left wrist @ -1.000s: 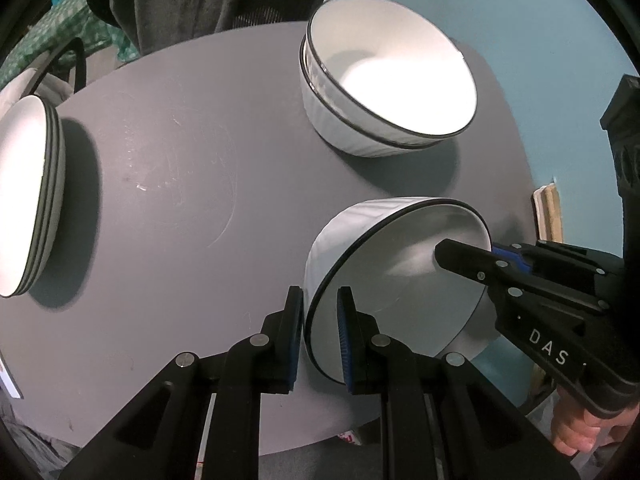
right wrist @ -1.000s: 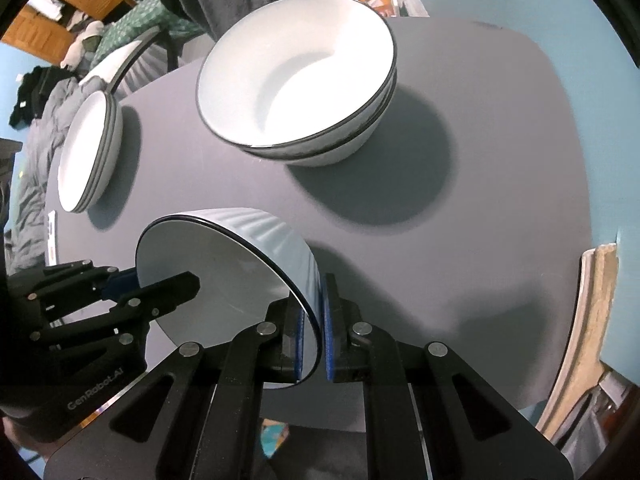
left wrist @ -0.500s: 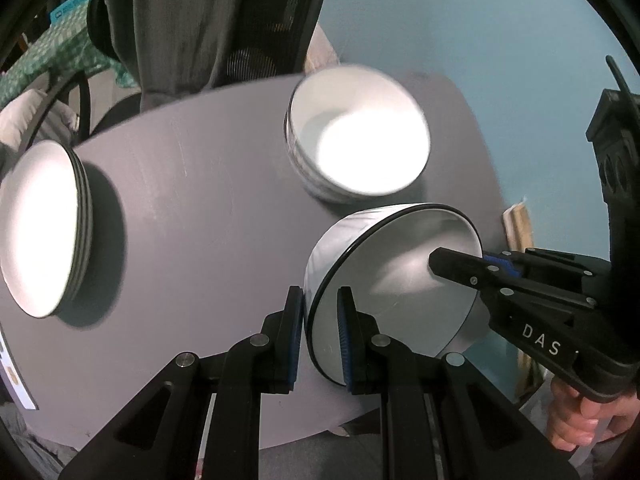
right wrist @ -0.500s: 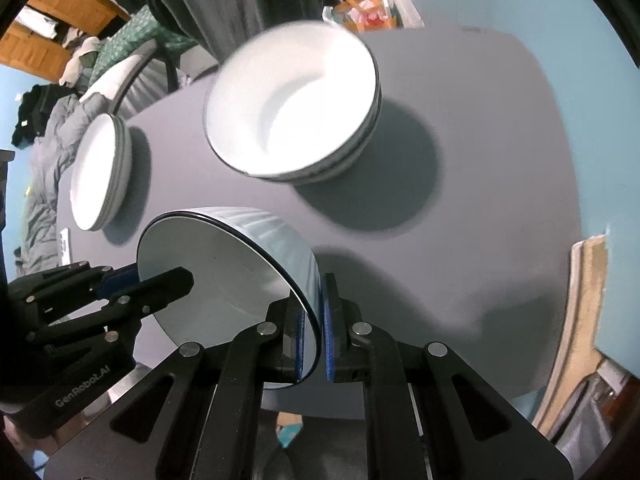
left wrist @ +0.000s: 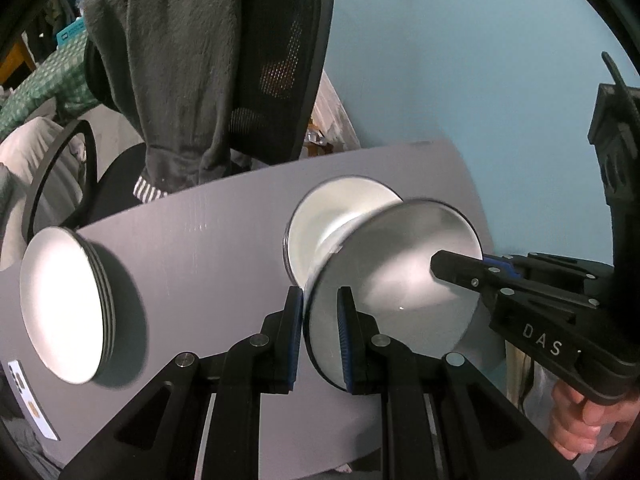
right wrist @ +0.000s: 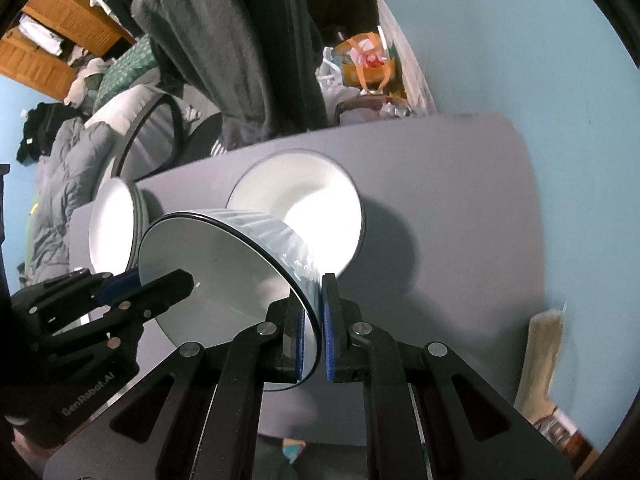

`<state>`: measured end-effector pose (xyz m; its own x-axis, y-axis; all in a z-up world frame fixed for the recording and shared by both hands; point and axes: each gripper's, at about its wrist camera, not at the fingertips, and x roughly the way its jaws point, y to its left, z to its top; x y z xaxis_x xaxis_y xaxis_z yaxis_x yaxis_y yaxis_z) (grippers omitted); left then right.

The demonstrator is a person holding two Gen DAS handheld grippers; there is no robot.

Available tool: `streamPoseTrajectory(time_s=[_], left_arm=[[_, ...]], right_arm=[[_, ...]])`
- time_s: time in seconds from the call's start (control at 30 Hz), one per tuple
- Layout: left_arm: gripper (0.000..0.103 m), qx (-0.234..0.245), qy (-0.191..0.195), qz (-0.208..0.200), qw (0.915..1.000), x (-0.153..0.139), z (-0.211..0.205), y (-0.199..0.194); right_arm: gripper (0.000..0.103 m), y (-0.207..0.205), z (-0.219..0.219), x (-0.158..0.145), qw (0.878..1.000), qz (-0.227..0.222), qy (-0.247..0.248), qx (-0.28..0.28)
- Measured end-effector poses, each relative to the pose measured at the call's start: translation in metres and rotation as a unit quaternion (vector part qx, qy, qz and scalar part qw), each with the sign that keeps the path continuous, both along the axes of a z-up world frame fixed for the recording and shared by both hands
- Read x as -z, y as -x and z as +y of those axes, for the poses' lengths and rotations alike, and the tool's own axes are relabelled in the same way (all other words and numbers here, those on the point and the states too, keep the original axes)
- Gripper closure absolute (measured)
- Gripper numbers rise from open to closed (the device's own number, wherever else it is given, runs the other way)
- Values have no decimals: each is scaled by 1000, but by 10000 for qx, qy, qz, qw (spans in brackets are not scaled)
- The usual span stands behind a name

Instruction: Organize plates and bowls

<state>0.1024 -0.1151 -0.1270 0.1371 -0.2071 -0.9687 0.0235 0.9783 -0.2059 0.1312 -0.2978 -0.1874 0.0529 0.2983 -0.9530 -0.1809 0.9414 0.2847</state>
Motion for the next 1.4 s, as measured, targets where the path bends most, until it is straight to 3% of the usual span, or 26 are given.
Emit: streamPoseTrajectory(time_s=[0.57,0.9,1.17,1.4], left_arm=[[87,-76,-327,226,9992,30,-4,-29],[86,-74,-442,178,9988,37,-9,-31],[80,-277,-387,376,9982,39,-1,-30],[76,-373,-375,299,9982,31,6,-26]], right_arm=[[95,-36,-5,37,9993,368,2,65],[92,-36,1,38,9992,316,126,-222],[92,-40,-1,36,9986,397,85,-327],[83,-39,3,30,9984,328,121,-452]])
